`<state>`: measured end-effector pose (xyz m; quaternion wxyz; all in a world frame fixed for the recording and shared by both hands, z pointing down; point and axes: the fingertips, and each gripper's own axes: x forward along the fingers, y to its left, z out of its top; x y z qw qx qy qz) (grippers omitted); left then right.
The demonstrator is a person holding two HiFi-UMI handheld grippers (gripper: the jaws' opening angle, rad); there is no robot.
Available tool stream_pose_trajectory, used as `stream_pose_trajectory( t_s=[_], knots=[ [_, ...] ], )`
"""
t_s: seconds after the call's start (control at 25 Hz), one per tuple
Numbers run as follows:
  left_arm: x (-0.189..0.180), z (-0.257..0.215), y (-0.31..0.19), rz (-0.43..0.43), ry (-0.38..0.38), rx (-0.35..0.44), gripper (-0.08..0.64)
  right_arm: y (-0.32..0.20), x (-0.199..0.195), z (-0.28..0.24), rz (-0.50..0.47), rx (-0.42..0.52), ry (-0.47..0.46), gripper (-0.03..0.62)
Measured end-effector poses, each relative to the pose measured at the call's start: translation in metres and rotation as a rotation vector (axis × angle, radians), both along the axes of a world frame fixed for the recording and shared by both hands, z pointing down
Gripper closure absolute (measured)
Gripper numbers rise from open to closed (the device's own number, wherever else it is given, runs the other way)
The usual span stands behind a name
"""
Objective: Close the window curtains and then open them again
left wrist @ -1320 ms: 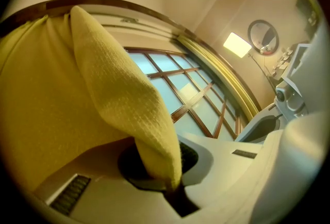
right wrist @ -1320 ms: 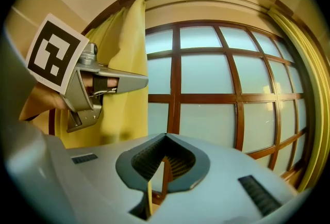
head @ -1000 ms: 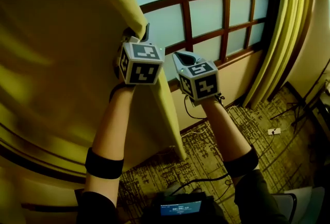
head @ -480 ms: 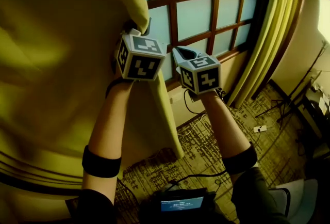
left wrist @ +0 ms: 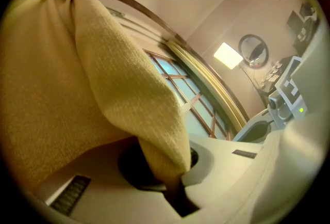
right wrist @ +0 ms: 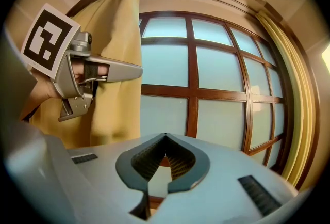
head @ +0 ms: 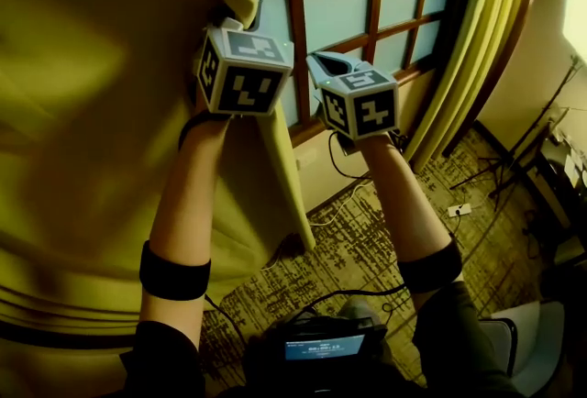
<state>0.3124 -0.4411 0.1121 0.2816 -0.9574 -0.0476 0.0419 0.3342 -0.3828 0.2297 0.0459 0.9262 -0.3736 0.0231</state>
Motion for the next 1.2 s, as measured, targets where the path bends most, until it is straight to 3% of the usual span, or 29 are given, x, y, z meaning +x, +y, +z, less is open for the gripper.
stream_pose_trajectory(
  t_s=[0.4,0.68,1.2],
  knots=[
    [0.029,-0.001,0.03,-0.047,0.005,0.059,0.56,0.015,0.038,0.009,-0.057,-0.001,-0.01,0.586],
    [0.056,0.0,0.074,-0.159,-0.007,0.09,0.558,0.059,0.069,0.011,-0.145,0.027,-0.015,0.586],
    [0.114,-0.002,0.184,-0.252,-0.044,0.071,0.558,0.165,0.119,0.002,-0.243,0.033,-0.006,0.586]
  ],
)
